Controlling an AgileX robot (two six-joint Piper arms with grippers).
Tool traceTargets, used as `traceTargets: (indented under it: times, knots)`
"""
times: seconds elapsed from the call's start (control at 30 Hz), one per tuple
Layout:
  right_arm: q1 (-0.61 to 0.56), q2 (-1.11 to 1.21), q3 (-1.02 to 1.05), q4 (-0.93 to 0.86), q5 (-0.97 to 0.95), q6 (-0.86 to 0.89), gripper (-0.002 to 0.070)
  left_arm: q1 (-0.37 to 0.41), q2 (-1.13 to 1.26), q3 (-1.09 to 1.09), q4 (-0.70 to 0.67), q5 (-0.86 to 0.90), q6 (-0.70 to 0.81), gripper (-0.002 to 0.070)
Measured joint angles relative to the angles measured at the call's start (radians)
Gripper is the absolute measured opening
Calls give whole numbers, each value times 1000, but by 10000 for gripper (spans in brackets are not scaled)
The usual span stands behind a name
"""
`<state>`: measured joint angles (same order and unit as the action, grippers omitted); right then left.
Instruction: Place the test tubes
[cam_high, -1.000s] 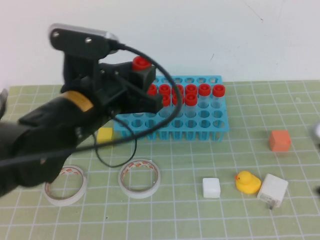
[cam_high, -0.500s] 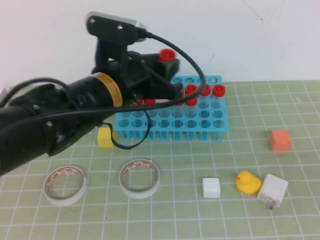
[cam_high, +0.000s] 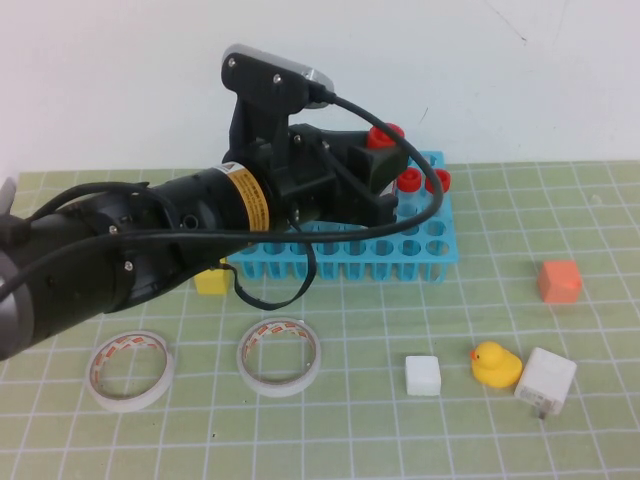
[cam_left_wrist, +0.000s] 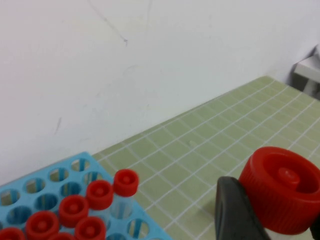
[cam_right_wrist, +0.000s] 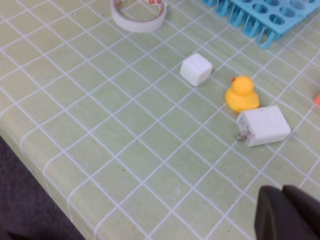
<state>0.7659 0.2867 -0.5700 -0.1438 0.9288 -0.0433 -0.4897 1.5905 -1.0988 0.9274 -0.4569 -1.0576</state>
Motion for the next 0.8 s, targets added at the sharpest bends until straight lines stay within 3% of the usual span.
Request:
traceTargets:
  times: [0.8]
  knots:
    - [0,-2,8,8,2,3,-1,0,9,0,-24,-105,-52,272]
